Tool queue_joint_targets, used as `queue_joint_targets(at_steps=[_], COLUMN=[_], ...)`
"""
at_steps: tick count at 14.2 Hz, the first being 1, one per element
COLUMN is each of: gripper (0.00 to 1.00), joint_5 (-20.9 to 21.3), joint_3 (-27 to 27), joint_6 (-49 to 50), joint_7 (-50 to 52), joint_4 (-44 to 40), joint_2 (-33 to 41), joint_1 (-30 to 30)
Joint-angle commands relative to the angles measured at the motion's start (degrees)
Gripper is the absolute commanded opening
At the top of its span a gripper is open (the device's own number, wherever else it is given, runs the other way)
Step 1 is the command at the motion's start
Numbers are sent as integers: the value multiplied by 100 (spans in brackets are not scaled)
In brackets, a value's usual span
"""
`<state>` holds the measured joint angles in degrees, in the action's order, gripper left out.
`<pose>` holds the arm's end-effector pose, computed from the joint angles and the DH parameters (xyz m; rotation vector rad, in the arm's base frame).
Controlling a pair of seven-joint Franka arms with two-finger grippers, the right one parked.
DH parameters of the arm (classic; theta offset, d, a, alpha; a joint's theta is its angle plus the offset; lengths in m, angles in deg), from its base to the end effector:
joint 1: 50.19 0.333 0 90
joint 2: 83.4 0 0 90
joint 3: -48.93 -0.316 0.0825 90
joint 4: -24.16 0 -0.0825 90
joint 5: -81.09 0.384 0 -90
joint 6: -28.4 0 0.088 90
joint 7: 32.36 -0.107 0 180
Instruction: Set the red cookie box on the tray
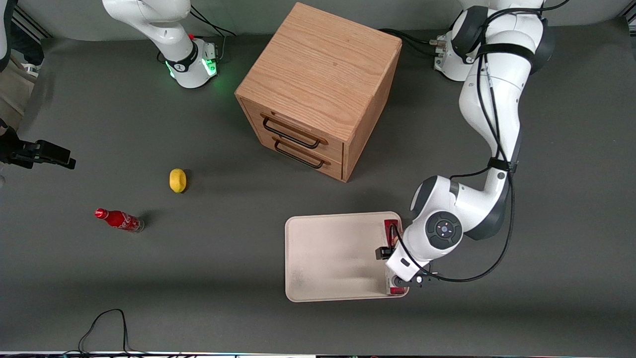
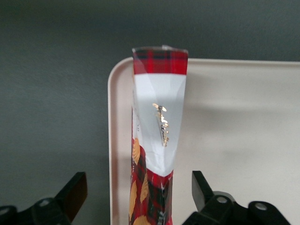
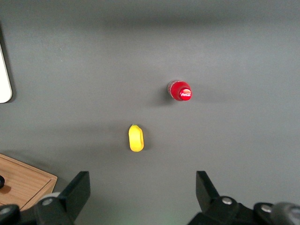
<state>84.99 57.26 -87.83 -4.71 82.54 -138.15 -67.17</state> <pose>0.7279 -0.2945 0.2749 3.0621 0.1182 0.0482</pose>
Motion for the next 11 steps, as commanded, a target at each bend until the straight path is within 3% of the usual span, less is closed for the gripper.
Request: queue_joint_targets(at_steps=[1, 4, 11], gripper=[100, 100, 100], joint_5=[111, 120, 94], joint_3=[-43, -34, -51], joint_6=[791, 1732, 1727], joint_7=[48, -302, -1558], joint_4=[77, 260, 3448], joint_2=[569, 1289, 4531], joint_1=[114, 360, 1195])
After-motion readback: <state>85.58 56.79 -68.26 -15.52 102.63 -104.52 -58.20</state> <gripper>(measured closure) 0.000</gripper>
